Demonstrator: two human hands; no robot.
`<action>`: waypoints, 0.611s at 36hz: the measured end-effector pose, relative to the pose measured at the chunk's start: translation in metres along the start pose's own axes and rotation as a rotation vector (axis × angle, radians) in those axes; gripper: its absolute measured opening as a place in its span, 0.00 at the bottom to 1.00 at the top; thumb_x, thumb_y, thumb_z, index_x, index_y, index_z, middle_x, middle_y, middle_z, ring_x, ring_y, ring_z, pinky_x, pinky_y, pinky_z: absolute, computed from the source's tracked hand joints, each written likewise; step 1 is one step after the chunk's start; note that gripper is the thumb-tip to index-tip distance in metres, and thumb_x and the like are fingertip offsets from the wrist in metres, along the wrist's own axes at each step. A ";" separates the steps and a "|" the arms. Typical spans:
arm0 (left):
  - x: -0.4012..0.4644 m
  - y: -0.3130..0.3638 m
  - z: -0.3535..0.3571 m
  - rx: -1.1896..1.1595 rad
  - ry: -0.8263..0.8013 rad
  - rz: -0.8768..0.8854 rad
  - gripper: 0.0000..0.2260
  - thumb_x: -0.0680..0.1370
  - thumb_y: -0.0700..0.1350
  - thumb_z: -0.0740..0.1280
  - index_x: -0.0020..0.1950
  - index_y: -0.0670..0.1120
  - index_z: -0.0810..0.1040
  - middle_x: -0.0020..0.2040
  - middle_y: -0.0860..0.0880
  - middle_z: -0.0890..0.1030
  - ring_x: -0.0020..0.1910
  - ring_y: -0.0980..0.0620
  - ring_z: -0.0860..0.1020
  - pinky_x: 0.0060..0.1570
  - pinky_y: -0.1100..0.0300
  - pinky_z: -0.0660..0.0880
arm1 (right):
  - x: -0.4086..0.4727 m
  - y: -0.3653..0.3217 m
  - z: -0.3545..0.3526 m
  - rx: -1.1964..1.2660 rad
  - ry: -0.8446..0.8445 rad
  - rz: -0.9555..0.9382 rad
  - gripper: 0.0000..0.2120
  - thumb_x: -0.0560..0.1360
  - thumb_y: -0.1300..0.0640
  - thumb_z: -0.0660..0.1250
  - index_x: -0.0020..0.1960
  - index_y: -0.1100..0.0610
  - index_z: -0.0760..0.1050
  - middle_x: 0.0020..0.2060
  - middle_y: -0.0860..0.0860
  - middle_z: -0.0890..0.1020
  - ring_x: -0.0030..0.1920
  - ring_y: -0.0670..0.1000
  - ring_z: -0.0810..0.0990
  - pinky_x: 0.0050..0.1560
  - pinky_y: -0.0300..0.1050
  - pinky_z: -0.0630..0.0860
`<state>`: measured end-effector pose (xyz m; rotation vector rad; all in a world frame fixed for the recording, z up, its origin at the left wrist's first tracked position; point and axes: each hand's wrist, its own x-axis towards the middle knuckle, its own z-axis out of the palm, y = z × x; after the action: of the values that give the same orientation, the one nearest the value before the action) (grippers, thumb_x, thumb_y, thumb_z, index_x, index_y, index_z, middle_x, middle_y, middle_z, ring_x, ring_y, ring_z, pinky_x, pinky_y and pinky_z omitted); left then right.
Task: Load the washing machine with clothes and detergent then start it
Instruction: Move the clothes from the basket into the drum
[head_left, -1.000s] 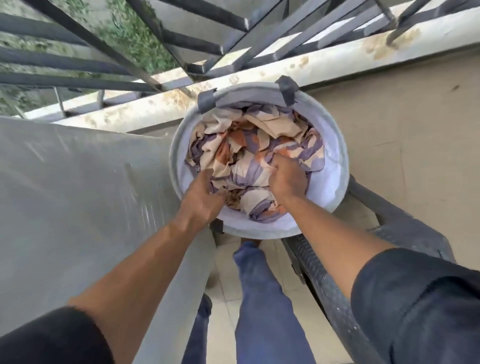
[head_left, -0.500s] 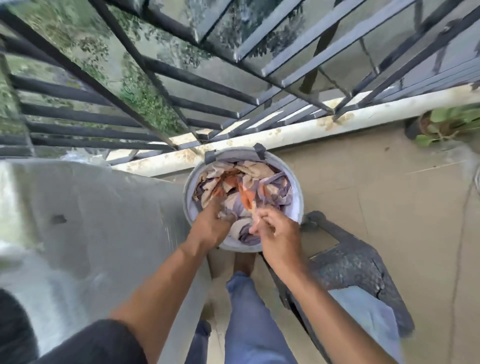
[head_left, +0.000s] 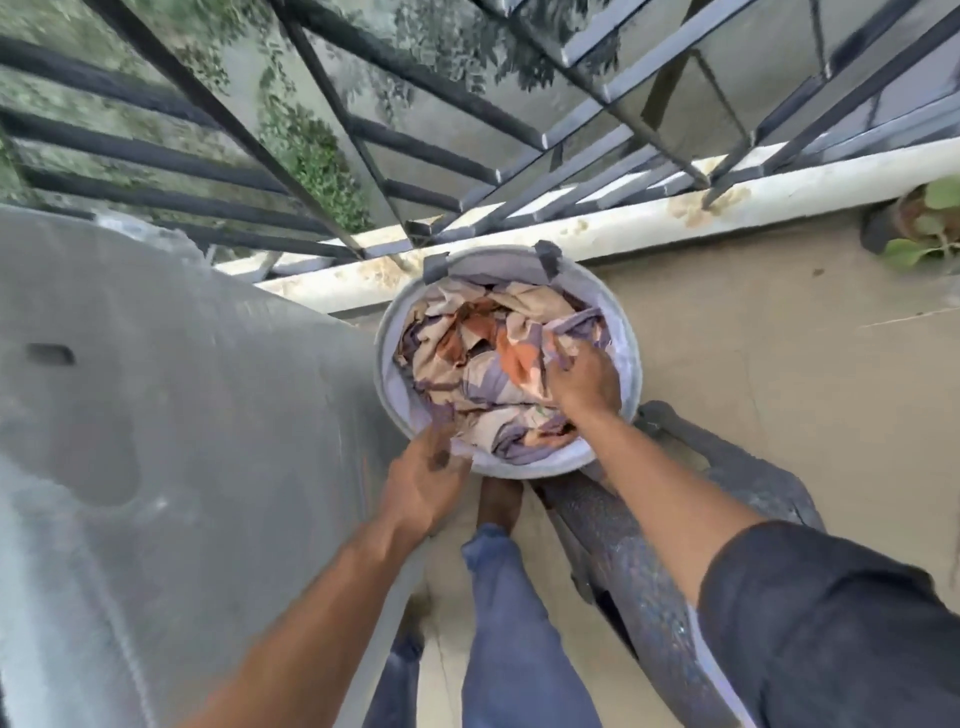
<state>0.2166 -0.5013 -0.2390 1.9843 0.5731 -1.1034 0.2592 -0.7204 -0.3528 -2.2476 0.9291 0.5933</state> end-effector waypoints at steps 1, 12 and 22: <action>0.002 -0.002 0.002 -0.010 0.005 -0.001 0.32 0.72 0.56 0.66 0.76 0.50 0.74 0.67 0.46 0.80 0.68 0.46 0.78 0.70 0.46 0.75 | 0.010 0.002 0.004 -0.003 -0.028 0.046 0.21 0.80 0.45 0.64 0.64 0.58 0.79 0.61 0.60 0.83 0.62 0.63 0.80 0.62 0.55 0.77; -0.014 0.011 0.002 0.031 0.052 0.092 0.19 0.83 0.47 0.68 0.74 0.53 0.76 0.67 0.53 0.81 0.65 0.50 0.79 0.68 0.52 0.75 | -0.038 -0.018 -0.026 0.220 0.017 -0.087 0.08 0.78 0.61 0.65 0.42 0.56 0.81 0.42 0.51 0.84 0.48 0.57 0.81 0.48 0.49 0.76; -0.105 0.071 -0.037 0.051 0.053 0.412 0.34 0.76 0.54 0.73 0.80 0.63 0.64 0.72 0.57 0.76 0.69 0.56 0.76 0.68 0.53 0.74 | -0.216 -0.100 -0.134 0.608 -0.110 -0.487 0.10 0.81 0.56 0.62 0.43 0.48 0.77 0.41 0.44 0.81 0.45 0.46 0.79 0.52 0.50 0.77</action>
<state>0.2290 -0.5154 -0.1084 2.0597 0.1484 -0.8186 0.2149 -0.6584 -0.0901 -1.7653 0.3989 0.1726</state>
